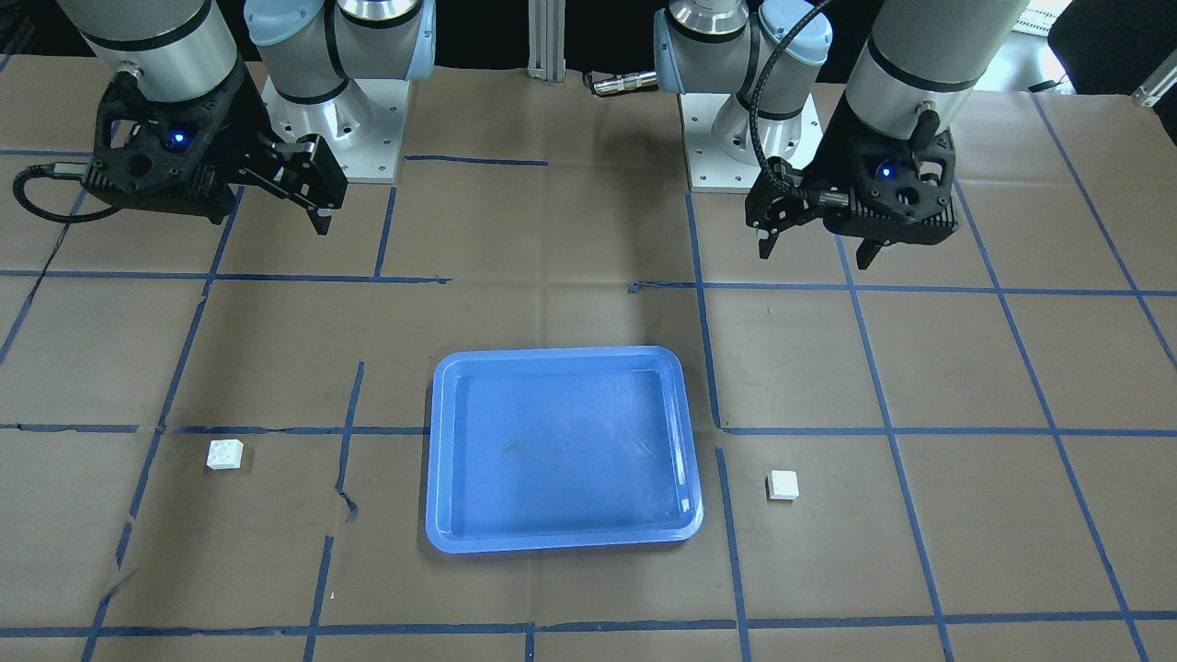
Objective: Assemble white blocks and place on blue tray
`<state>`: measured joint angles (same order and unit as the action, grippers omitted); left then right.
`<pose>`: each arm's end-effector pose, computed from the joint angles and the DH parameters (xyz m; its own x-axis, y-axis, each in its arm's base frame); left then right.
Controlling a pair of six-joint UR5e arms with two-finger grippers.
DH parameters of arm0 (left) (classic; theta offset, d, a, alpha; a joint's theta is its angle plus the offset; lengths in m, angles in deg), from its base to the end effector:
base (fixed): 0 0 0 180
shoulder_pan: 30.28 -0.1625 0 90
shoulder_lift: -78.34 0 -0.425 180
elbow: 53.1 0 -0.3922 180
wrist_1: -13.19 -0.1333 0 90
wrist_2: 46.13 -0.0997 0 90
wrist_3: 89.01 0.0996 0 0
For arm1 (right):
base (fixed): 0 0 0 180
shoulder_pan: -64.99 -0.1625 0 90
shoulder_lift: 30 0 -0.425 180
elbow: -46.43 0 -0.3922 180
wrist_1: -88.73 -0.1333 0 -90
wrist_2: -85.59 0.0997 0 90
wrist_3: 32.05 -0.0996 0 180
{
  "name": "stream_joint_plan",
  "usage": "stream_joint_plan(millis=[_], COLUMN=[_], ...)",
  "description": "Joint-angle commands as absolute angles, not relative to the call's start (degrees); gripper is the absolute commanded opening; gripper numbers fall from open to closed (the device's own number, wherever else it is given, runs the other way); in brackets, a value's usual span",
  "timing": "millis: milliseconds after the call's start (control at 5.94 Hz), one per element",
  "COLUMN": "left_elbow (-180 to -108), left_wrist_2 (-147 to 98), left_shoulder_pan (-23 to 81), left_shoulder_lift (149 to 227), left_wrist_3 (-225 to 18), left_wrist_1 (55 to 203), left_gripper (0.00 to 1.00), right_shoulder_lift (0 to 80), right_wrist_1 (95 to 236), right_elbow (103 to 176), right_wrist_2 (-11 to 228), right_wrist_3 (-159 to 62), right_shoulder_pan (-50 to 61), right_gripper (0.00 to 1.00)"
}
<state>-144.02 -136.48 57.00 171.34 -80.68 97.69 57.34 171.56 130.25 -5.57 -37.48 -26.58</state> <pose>-0.1081 -0.5216 0.4633 -0.9952 0.0975 -0.0100 0.0978 0.9949 -0.0264 0.1451 -0.5006 0.5054 -0.9975 0.0658 0.0261 0.0674 0.9958 0.0615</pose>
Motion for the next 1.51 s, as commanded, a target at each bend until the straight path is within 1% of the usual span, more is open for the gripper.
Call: stream_joint_plan(millis=[0,168,337,505,673,1010,1178,1347], left_elbow=[-146.62,-147.32,-148.71,-150.64,-152.40,-152.95,-152.77,-152.77], left_wrist_2=[-136.39,-136.13,-136.13,-136.22,-136.22,-136.13,-136.04,-136.13], left_shoulder_pan=[53.48,53.48,53.48,53.48,53.48,53.48,53.48,53.48], left_shoulder_lift=[181.12,187.01,192.63,196.78,198.21,199.02,199.37,199.37], left_wrist_3=[-80.13,-80.22,-80.13,-80.22,-80.13,-79.87,-79.61,-79.08], left_wrist_1=[83.66,77.50,68.12,62.81,61.63,61.26,61.26,61.26], left_gripper=[0.99,0.99,0.99,0.99,0.99,0.99,0.53,0.24], right_shoulder_lift=[57.19,56.41,55.10,53.86,51.59,48.68,45.45,43.59], right_wrist_1=[172.21,172.22,172.22,172.40,174.66,180.28,180.66,180.75], right_elbow=[130.28,130.28,130.28,130.28,130.20,130.28,130.28,130.72], right_wrist_2=[-5.55,-5.20,-4.77,-4.50,-4.59,-4.41,-2.15,2.40], right_wrist_3=[-24.69,-13.96,1.98,17.37,37.27,72.91,81.94,86.12], right_shoulder_pan=[-26.59,-25.02,-21.27,-17.14,-14.75,-10.53,-7.63,-5.34], right_gripper=[1.00,1.00,1.00,1.00,1.00,1.00,1.00,1.00])
